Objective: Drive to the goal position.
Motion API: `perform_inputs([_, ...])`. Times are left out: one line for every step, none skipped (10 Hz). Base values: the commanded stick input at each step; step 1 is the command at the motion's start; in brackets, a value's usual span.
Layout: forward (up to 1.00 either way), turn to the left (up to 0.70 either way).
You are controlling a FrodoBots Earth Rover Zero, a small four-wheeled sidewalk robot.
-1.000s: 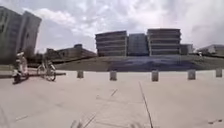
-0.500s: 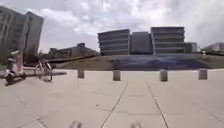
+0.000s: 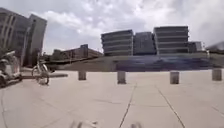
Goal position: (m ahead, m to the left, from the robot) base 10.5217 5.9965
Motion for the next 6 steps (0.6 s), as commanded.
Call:
perform_inputs([0.99,0.06])
perform_inputs([0.99,0.06])
perform_inputs([0.99,0.06])
perform_inputs([0.99,0.06])
perform_inputs([0.99,0.06])
perform_inputs([0.99,0.06])
